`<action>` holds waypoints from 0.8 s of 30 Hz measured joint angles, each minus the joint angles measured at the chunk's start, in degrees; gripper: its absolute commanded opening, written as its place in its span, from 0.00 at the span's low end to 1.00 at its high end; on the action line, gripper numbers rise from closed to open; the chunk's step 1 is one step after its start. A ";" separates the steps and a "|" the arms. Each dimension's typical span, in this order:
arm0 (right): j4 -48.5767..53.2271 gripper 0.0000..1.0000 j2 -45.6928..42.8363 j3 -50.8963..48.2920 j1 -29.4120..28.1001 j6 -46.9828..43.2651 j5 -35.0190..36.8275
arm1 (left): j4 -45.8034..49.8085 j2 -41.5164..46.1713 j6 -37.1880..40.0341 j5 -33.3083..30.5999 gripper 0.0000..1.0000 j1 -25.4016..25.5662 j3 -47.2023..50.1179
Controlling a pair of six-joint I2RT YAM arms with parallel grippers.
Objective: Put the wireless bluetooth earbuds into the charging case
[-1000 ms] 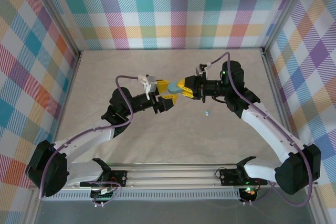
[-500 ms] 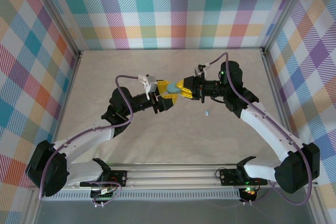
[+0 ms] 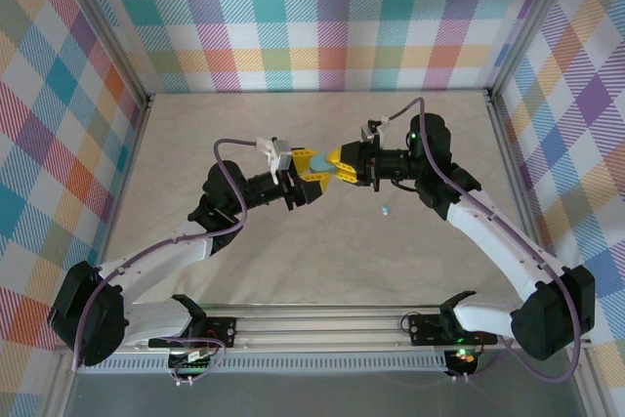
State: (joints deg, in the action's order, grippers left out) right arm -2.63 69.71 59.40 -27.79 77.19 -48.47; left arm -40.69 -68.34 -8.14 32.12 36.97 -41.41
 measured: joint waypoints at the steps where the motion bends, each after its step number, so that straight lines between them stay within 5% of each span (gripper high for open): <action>1: 0.00 0.17 0.00 0.00 0.00 0.00 0.00 | 0.00 -0.02 0.00 0.00 0.58 0.00 0.00; 6: 0.00 0.17 0.00 0.00 0.00 0.02 0.04 | 0.04 -0.20 0.07 0.02 0.53 0.00 0.00; 14: -0.48 0.19 0.00 0.11 0.09 0.20 0.94 | 0.13 -0.17 0.66 0.44 0.24 0.00 -0.17; 20: -0.68 0.57 0.00 0.26 0.00 0.17 0.96 | 1.57 -0.04 0.94 0.42 0.11 0.00 -0.66; 24: 2.86 0.70 0.00 2.40 0.00 -4.33 1.03 | 4.87 1.60 1.90 0.35 0.03 0.00 -0.76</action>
State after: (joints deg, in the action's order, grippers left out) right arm 0.23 69.71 61.80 -27.79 72.86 -47.44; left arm -35.81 -66.74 -6.24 32.47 36.97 -42.17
